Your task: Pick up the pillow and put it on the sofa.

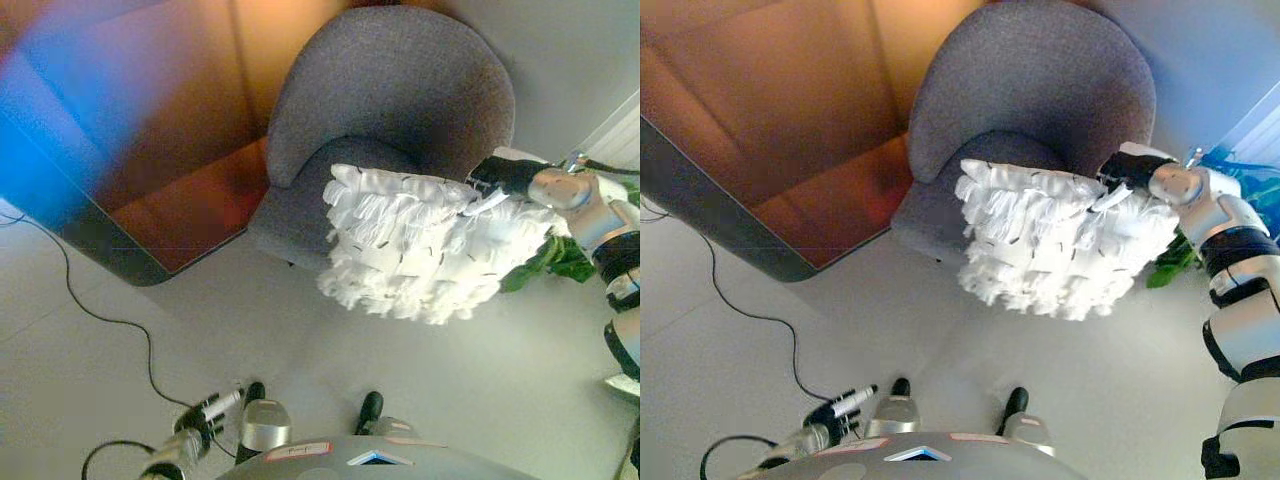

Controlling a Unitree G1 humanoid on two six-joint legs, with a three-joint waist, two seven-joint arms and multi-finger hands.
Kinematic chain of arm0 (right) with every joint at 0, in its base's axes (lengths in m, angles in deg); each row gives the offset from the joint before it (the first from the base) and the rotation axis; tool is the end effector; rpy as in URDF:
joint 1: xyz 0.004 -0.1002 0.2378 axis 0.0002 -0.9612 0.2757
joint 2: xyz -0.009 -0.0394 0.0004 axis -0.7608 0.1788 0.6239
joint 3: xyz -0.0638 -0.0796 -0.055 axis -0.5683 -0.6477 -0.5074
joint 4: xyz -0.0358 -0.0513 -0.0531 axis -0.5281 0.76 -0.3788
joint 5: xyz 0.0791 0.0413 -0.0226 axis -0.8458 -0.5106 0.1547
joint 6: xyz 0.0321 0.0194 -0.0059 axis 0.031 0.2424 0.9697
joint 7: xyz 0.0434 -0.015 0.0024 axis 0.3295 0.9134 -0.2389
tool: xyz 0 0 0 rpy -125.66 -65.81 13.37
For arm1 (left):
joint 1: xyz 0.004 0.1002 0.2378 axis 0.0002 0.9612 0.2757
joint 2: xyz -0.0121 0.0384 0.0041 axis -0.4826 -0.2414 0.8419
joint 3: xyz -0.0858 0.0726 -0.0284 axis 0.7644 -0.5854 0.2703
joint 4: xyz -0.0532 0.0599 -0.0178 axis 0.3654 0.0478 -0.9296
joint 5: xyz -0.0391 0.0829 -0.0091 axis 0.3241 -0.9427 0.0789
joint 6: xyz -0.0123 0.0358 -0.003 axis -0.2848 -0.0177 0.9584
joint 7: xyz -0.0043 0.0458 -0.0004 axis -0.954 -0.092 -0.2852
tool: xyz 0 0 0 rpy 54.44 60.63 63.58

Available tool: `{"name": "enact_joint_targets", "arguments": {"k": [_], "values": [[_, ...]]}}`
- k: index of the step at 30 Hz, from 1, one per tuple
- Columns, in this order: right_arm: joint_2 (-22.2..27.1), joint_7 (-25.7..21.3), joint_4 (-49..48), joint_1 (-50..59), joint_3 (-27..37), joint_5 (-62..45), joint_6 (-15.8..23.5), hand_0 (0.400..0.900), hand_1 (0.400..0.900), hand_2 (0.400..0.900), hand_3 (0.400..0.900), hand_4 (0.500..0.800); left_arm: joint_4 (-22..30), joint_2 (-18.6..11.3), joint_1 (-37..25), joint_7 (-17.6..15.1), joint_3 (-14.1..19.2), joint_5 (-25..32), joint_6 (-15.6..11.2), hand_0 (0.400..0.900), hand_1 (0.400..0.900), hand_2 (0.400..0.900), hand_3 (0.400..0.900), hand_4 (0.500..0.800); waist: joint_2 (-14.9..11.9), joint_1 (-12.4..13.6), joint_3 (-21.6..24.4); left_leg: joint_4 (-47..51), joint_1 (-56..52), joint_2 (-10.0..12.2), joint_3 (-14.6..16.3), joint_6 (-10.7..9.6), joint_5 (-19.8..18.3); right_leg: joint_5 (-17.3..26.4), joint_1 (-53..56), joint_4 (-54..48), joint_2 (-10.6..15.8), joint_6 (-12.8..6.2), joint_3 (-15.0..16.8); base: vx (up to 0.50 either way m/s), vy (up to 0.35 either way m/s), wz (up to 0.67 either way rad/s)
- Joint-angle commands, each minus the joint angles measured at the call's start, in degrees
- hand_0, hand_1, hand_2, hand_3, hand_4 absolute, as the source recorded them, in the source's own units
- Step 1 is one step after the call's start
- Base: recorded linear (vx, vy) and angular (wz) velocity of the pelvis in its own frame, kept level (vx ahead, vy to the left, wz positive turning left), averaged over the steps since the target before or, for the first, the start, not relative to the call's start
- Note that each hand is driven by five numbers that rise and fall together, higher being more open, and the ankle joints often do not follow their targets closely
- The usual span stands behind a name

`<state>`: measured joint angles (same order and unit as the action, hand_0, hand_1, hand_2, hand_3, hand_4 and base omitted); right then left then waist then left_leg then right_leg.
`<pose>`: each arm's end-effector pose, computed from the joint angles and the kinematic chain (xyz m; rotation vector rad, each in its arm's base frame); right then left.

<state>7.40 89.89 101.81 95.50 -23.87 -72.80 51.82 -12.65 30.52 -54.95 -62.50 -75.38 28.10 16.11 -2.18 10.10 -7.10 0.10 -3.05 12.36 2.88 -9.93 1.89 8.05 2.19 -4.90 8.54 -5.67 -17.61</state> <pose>0.3223 -0.3160 0.1737 -1.2293 0.4705 0.2297 0.0343 0.2423 -0.1194 -0.1636 1.2480 0.3928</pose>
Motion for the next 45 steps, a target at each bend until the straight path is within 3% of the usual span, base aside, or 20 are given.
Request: {"name": "enact_joint_targets", "arguments": {"k": [1,5,6,9,14,18,27,28,40,45], "values": [[2.30,-4.54,4.46,20.09,0.26,-3.54,-1.24,0.400,0.400,0.400,0.400,0.500,-1.20,-6.81,-0.51,-0.61,-2.94,-2.00,-4.31,0.900,0.900,0.900,0.900,0.800,-3.74,4.27,2.60,-1.33,-0.04,1.25,-1.16,0.70,0.47,-5.63,-2.35,7.73,4.18,-2.47,-0.65,0.05,-0.185,0.32],[0.99,-6.97,8.59,23.73,-1.21,-4.65,-2.88,0.400,0.400,0.400,0.400,0.500,-0.51,-7.80,-0.99,0.32,-3.09,-0.83,-5.61,0.900,0.900,0.900,0.900,0.800,-1.91,5.54,0.76,-0.86,3.46,3.74,-2.93,-0.72,3.87,-7.41,-5.32,9.70,2.96,-0.95,-1.77,-0.10,-0.176,0.34],[0.69,-8.86,10.20,25.97,-2.37,-5.59,-3.78,0.400,0.400,0.400,0.400,0.500,-0.12,-8.15,-1.86,1.29,-3.25,-0.05,-6.19,0.900,0.900,0.900,0.900,0.800,-0.60,6.12,-1.02,0.05,5.22,5.51,-3.40,-1.57,6.45,-8.13,-7.33,10.66,2.19,-0.29,-2.47,-0.24,-0.194,0.41],[2.06,-8.96,11.80,28.86,-3.39,-6.67,-4.16,0.400,0.400,0.400,0.400,0.500,0.94,-7.79,-1.82,2.00,-2.88,0.84,-7.26,0.900,0.900,0.900,0.900,0.800,1.43,6.71,-2.97,1.09,8.18,7.20,-3.90,-2.35,10.53,-9.19,-9.91,11.82,1.70,0.50,-3.31,-0.13,-0.125,0.42],[4.62,-8.44,14.65,31.87,-4.49,-6.03,-4.48,0.400,0.400,0.400,0.400,0.500,2.22,-6.77,0.34,2.99,-1.84,3.06,-8.97,0.900,0.900,0.900,0.900,0.800,4.65,7.55,-4.50,2.39,11.38,7.30,-4.65,-2.86,14.55,-10.57,-13.20,13.43,2.24,1.25,-4.13,-0.03,-0.037,0.35],[5.98,-8.78,16.53,33.57,-5.92,-2.99,-3.35,0.400,0.400,0.400,0.400,0.500,3.11,-6.57,1.92,4.91,-1.07,2.70,-9.82,0.900,0.900,0.900,0.900,0.800,5.84,7.76,-4.84,4.06,11.98,7.16,-4.05,-3.50,15.36,-12.62,-14.47,14.42,2.77,1.02,-4.15,0.03,-0.020,0.21],[8.54,-13.57,17.91,36.92,-8.73,-0.10,-5.00,0.400,0.400,0.400,0.400,0.500,5.07,-7.06,3.63,6.92,-2.13,4.45,-9.12,0.900,0.900,0.900,0.900,0.800,7.57,7.31,-4.56,4.40,12.92,7.40,-2.51,-4.25,17.70,-13.40,-15.23,14.84,3.09,1.35,-4.61,0.02,-0.001,0.08],[9.16,-16.03,18.34,37.18,-8.92,0.55,-7.14,0.900,0.900,0.900,0.900,0.800,4.96,-7.05,3.91,7.24,-1.84,5.05,-9.19,0.900,0.900,0.900,0.900,0.800,7.66,7.25,-4.39,4.33,12.86,7.29,-2.28,-4.20,17.96,-13.57,-14.95,14.87,3.25,1.34,-4.71,0.01,0.016,-0.04],[10.92,-14.14,19.59,36.14,-10.66,5.13,-6.46,0.900,0.900,0.900,0.900,0.800,3.51,-6.16,5.24,7.70,-2.58,3.86,-9.34,0.900,0.900,0.900,0.900,0.800,6.67,6.65,-1.78,3.40,10.32,6.71,-0.99,-4.39,19.45,-13.22,-9.99,11.88,3.65,1.09,-4.86,0.06,0.036,-0.08],[11.77,-13.73,19.43,35.63,-11.39,5.66,-6.17,0.900,0.900,0.900,0.900,0.800,2.41,-5.68,5.52,7.35,-2.46,3.18,-9.06,0.900,0.900,0.900,0.900,0.800,5.56,6.24,-0.40,1.64,10.39,6.17,-0.60,-3.99,20.25,-10.81,-7.80,9.21,3.95,1.23,-5.40,0.03,0.057,-0.08]]}}
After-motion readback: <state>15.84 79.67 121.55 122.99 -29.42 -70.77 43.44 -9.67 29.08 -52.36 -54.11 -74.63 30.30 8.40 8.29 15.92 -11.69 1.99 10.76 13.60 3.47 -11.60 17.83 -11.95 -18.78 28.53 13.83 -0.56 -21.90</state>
